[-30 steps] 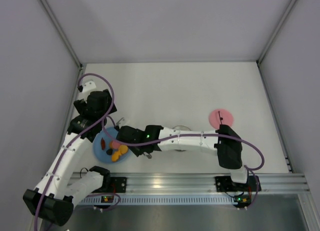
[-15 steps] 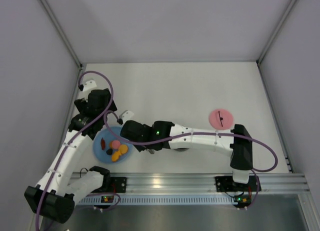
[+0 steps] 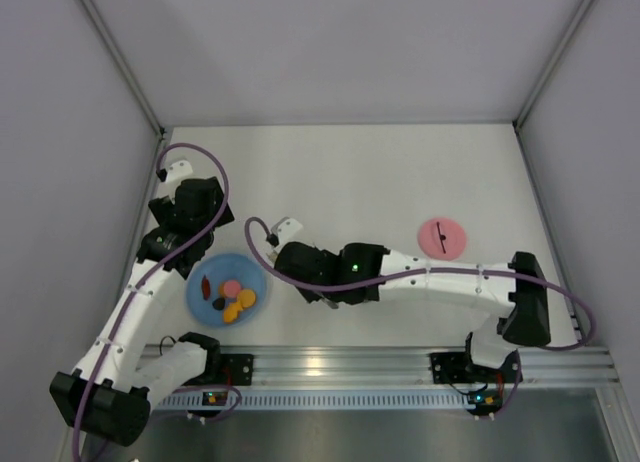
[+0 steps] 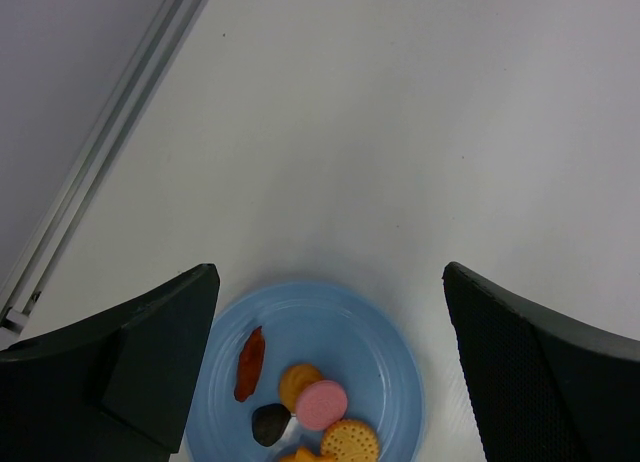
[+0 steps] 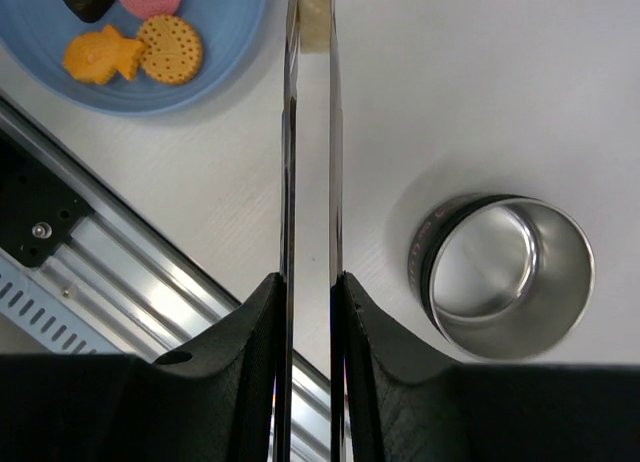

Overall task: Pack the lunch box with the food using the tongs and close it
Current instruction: Pick up the fake food from the plate, then place the fake food in the packing box.

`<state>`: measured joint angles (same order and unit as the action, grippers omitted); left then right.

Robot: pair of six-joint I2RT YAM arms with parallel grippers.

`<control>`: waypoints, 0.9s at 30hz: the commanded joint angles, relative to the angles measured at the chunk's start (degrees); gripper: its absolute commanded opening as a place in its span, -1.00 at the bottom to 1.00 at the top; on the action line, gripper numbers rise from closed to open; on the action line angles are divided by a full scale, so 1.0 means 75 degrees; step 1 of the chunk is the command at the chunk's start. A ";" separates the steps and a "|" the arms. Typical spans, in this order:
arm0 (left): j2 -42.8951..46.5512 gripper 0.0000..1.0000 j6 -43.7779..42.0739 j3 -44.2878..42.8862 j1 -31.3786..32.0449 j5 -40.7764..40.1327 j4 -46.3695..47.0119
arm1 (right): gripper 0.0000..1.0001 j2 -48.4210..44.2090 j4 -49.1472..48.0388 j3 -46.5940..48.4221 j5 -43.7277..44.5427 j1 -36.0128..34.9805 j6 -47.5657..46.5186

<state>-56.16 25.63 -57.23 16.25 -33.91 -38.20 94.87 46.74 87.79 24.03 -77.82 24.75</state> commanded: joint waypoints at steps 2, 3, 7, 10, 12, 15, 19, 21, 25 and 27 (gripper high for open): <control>0.0000 0.98 0.0040 -0.0267 -0.0057 0.0115 0.0089 | -0.53 -0.1198 0.0411 -0.0477 0.0662 0.0122 0.0355; 0.0000 0.98 0.0040 -0.0267 -0.0057 0.0127 0.0077 | -0.53 -0.1502 0.0517 -0.0571 0.0756 0.0122 0.0483; 0.0012 0.98 0.0017 -0.0267 -0.0057 0.0221 0.0089 | -0.51 -0.2265 0.1126 -0.1098 0.1166 0.0146 0.0835; 0.0058 0.98 -0.0007 -0.0268 -0.0046 0.0302 0.0077 | -0.50 -0.2933 0.1618 -0.1590 0.1319 0.0158 0.1210; 0.0082 0.98 -0.0007 -0.0267 -0.0046 0.0349 0.0077 | -0.50 -0.3389 0.1980 -0.1954 0.1389 0.0157 0.1514; 0.0117 0.98 -0.0030 -0.0279 -0.0046 0.0455 0.0077 | -0.50 -0.3928 0.2356 -0.2411 0.1437 0.0157 0.1913; 0.0129 0.98 -0.0053 -0.0279 -0.0057 0.0525 0.0077 | -0.50 -0.4410 0.2510 -0.2903 0.1343 0.0157 0.2219; 0.0129 0.98 -0.0054 -0.0279 -0.0046 0.0549 0.0089 | -0.50 -0.4539 0.2475 -0.3080 0.1284 0.0157 0.2289; 0.0129 0.98 -0.0089 -0.0279 -0.0046 0.0584 0.0124 | -0.40 -0.4517 0.2393 -0.3174 0.1272 0.0157 0.2301; 0.0129 0.98 -0.0089 -0.0279 -0.0046 0.0584 0.0100 | -0.37 -0.4493 0.2404 -0.3174 0.1284 0.0157 0.2301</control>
<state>-56.14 25.54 -57.23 16.21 -29.82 -38.20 62.00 64.10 63.81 32.73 -77.43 40.75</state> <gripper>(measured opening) 0.990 0.314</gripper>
